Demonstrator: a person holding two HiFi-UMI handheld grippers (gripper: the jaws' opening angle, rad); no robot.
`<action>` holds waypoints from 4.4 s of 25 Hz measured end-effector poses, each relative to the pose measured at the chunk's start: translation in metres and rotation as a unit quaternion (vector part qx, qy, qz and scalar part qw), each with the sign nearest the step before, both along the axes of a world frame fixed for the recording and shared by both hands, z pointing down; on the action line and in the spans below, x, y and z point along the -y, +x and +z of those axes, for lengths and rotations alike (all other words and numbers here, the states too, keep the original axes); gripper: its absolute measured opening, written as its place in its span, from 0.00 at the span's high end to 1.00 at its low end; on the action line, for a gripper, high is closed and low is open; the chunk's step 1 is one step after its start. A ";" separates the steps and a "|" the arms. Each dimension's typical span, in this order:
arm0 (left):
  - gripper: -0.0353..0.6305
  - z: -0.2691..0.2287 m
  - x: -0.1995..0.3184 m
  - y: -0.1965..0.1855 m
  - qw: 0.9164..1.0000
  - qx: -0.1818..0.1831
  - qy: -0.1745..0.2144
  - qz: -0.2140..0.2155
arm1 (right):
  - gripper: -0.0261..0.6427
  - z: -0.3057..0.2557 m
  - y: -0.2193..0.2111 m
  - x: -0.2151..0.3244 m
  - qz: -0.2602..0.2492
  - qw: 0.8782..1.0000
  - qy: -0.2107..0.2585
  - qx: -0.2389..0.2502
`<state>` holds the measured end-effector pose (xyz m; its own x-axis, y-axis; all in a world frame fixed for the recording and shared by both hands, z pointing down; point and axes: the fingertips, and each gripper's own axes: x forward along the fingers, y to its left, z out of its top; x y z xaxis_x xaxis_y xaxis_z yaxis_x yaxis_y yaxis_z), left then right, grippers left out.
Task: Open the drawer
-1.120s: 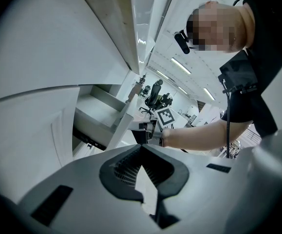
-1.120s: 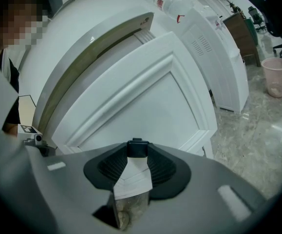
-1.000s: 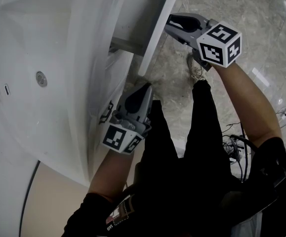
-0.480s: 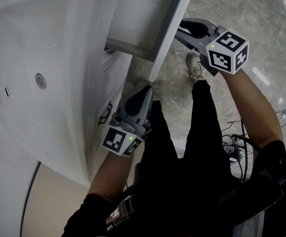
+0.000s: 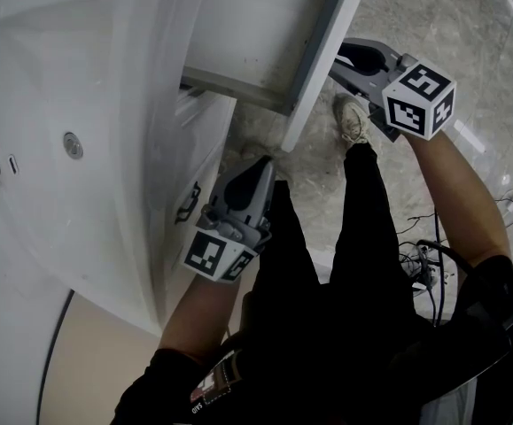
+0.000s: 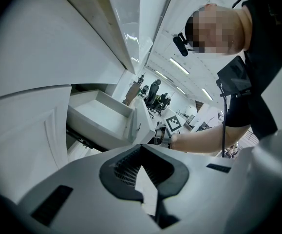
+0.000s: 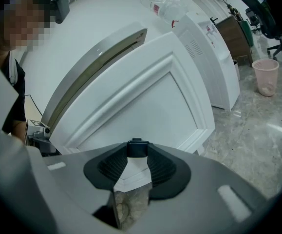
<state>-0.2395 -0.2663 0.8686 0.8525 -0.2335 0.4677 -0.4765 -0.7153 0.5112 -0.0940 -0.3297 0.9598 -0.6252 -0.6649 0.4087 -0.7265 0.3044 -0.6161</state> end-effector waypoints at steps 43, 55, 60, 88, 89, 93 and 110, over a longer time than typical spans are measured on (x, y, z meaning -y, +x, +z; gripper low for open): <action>0.95 -0.041 -0.012 0.002 1.000 -0.025 0.016 -0.001 | 0.75 -0.007 0.029 -0.032 0.013 0.999 -0.012 -0.043; 0.95 -0.146 0.005 0.005 0.997 -0.041 0.066 0.003 | 0.80 -0.118 0.063 -0.043 0.050 0.994 0.017 -0.100; 0.95 -0.210 0.012 0.000 0.994 -0.049 0.093 -0.001 | 0.96 -0.191 0.068 -0.043 0.068 0.991 0.039 -0.104; 0.95 -0.502 0.070 -0.233 0.935 -0.102 0.269 -0.209 | 0.96 -0.534 -0.102 0.058 -0.052 0.973 0.177 -0.140; 0.95 -0.506 0.069 -0.248 0.931 -0.100 0.272 -0.224 | 0.96 -0.541 -0.114 0.062 -0.062 0.971 0.183 -0.140; 0.95 -0.515 0.058 -0.302 0.915 -0.088 0.282 -0.276 | 0.96 -0.561 -0.164 0.076 -0.106 0.965 0.200 -0.135; 0.95 -0.530 -0.011 -0.514 0.849 -0.056 0.273 -0.449 | 0.96 -0.599 -0.395 0.098 -0.261 0.930 0.242 -0.091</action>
